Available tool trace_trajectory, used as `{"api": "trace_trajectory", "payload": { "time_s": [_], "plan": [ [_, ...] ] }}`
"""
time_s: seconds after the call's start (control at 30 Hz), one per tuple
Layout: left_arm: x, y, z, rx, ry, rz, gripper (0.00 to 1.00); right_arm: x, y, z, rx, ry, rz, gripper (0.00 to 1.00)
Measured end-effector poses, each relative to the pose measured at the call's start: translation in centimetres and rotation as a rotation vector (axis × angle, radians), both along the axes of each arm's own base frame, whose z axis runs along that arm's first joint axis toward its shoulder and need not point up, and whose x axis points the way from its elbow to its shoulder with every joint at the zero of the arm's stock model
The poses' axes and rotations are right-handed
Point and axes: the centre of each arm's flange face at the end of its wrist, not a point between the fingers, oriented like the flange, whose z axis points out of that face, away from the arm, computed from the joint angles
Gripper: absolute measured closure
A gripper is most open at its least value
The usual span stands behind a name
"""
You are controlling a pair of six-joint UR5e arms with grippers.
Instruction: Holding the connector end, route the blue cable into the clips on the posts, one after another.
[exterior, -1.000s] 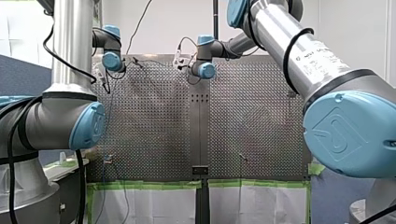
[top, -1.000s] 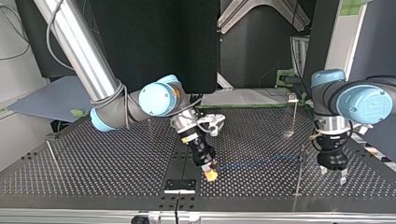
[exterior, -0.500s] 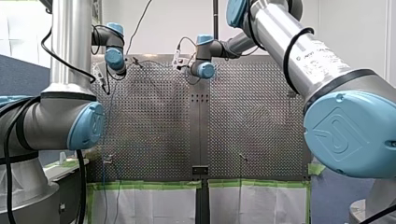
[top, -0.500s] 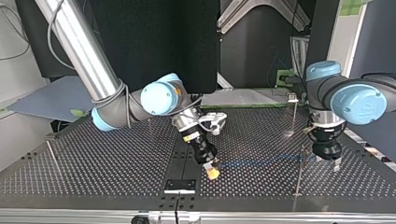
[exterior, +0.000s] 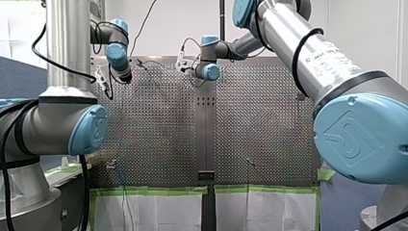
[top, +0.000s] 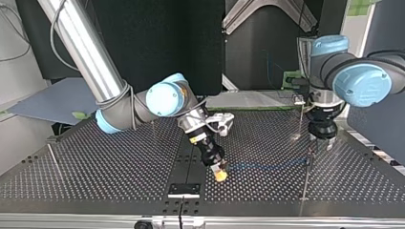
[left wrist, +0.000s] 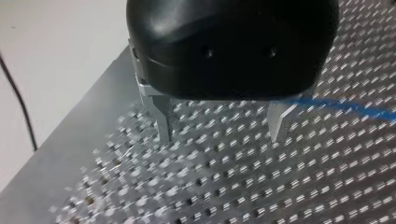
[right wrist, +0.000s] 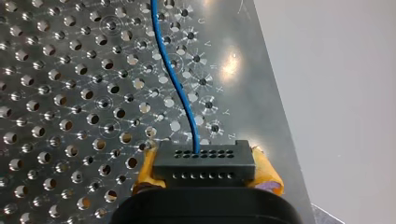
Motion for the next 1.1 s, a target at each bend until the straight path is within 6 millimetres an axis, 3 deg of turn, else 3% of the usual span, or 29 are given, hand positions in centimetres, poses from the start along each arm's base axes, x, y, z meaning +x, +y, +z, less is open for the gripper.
{"api": "trace_trajectory", "payload": {
  "time_s": [0.3,0.87,1.1],
  "plan": [
    [-3.4,-1.7,1.2,-0.016,0.004,-0.048,0.0,0.1,0.2,-0.1,0.006,0.002,0.003,1.0],
    [-8.2,-3.6,6.0,0.046,-0.065,-0.105,0.0,-0.2,0.4,-0.8,0.049,0.036,-0.017,1.0],
    [-8.2,-5.3,6.5,0.107,-0.103,-0.196,0.0,-0.4,0.6,-0.9,0.06,0.052,-0.042,1.0]
  ]
}}
